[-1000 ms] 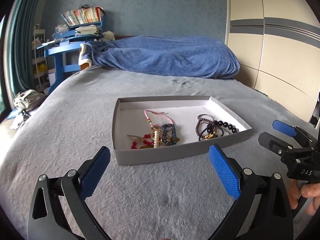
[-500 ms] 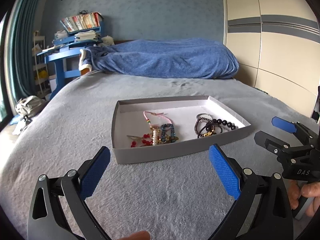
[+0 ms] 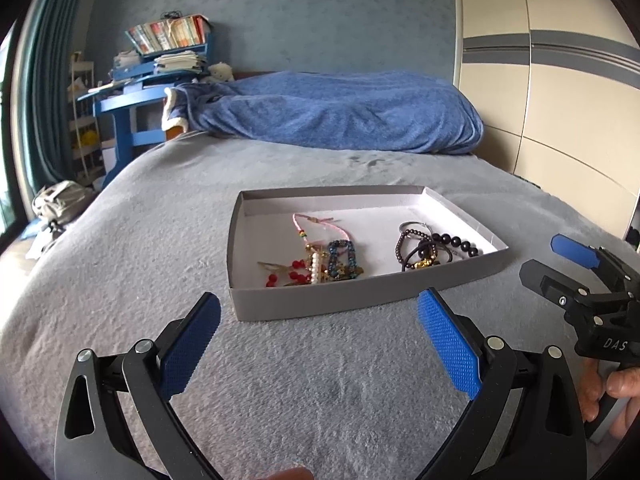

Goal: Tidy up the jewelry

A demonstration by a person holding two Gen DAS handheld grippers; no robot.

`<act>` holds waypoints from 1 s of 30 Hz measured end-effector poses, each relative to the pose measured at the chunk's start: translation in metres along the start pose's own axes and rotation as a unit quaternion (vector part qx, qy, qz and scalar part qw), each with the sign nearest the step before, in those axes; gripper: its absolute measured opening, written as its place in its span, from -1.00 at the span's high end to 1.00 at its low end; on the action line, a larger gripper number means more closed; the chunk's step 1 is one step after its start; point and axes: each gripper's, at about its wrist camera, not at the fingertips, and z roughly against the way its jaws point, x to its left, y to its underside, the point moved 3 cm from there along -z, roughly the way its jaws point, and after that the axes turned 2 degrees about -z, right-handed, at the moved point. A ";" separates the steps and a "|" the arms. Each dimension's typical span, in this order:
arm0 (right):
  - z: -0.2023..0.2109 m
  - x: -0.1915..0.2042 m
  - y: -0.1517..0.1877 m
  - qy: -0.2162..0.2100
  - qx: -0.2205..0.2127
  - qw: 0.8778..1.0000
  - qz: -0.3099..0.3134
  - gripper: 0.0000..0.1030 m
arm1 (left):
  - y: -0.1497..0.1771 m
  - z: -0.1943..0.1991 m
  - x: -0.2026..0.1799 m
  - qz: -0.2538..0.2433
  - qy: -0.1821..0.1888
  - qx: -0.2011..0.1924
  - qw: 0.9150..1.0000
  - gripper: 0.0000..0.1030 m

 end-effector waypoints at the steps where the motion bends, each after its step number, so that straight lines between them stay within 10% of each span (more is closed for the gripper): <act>1: 0.000 0.000 0.000 0.000 0.000 1.000 0.001 -0.89 | 0.000 0.000 0.000 -0.001 0.000 0.000 1.000 -0.90; 30: 0.000 0.000 0.000 0.000 0.000 1.000 0.001 -0.89 | 0.000 0.001 -0.004 -0.010 0.000 -0.002 1.000 -0.90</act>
